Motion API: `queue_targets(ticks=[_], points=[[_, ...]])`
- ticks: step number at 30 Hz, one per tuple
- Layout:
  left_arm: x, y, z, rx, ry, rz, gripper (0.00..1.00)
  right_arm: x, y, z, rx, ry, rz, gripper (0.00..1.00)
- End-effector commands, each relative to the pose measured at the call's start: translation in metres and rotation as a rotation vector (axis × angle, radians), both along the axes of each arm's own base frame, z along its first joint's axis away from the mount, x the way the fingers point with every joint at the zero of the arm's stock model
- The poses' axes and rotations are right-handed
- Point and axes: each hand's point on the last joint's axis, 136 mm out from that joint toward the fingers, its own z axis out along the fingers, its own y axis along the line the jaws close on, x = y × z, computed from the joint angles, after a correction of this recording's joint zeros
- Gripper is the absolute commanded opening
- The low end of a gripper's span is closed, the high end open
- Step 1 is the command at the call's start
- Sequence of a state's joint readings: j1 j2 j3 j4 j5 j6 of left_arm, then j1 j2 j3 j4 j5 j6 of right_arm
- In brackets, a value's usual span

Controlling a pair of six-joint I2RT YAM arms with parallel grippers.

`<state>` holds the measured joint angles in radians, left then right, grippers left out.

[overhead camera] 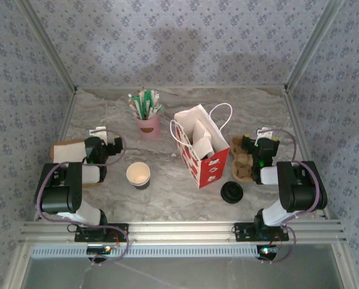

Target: Pack the takeout coffee

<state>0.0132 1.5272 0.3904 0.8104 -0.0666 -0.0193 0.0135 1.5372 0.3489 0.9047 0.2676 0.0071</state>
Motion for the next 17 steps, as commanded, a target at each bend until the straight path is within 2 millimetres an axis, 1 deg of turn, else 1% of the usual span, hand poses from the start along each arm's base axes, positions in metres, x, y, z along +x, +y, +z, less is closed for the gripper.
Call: queue_targets(ticks=[1,17], points=[[0.0070,-0.0018,0.0070,-0.015,-0.021,-0.011,1.00,0.0020,0.0018,0.0032,0.003,-0.006,0.008,1.00],[0.0068,-0.0017,0.0066,-0.013,-0.019,-0.010,0.99,0.0024,0.0018,0.0030,0.005,-0.004,0.011,1.00]])
